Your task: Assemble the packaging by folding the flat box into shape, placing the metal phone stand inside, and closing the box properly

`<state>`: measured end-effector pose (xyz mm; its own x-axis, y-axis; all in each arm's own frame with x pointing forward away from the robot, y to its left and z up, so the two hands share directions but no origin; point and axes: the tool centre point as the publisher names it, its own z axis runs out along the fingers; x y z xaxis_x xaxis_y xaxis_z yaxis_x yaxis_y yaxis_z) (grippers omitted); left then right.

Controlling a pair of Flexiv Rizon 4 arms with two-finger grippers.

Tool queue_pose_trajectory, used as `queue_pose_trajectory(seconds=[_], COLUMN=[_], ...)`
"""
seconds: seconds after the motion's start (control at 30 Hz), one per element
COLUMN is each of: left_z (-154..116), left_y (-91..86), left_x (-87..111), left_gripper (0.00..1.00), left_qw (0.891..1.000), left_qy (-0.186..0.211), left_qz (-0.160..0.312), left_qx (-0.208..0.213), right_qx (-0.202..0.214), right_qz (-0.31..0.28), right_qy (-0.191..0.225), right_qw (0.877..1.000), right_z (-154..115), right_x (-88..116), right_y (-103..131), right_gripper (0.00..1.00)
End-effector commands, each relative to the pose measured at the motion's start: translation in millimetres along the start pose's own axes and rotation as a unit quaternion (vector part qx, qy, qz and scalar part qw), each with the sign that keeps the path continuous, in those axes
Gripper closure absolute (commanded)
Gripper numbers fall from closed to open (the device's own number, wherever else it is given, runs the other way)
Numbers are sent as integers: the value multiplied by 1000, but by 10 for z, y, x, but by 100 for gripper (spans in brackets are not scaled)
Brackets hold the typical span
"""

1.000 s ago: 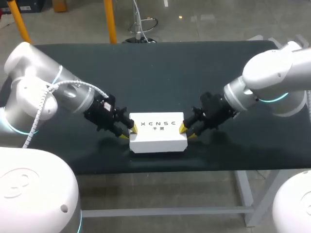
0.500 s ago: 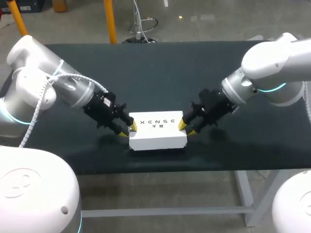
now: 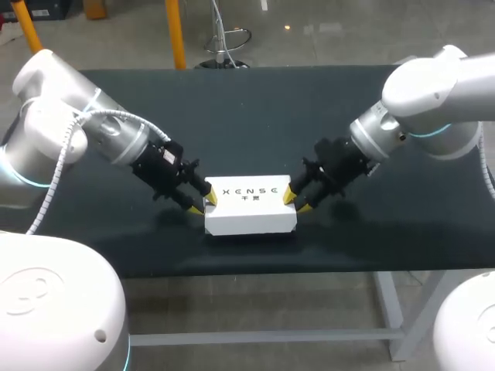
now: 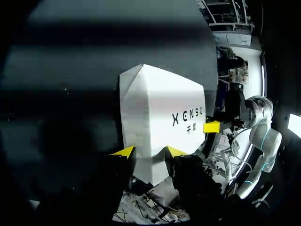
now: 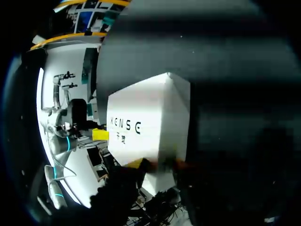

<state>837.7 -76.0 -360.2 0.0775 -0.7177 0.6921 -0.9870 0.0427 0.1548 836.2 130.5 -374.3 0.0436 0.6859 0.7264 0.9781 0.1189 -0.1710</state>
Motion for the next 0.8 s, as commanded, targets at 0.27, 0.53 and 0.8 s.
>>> queue_pose_trajectory(seconds=[0.27, 0.53, 0.8], left_z=[11, -34, -77], left_y=[-33, -36, -68], left_x=[74, 115, 137], left_gripper=[56, 56, 58], left_qw=[1000, 1000, 999], left_qy=[-4, -7, -9], left_qz=[-7, -14, -31], left_qx=[-8, -22, -41], right_qx=[9, 13, 34], right_qz=[6, 7, 8], right_qy=[-1, -3, 1], right_qw=[1000, 1000, 999], right_z=[0, -24, -47], right_x=[62, 109, 150], right_y=[38, 46, 69], right_gripper=[57, 58, 58])
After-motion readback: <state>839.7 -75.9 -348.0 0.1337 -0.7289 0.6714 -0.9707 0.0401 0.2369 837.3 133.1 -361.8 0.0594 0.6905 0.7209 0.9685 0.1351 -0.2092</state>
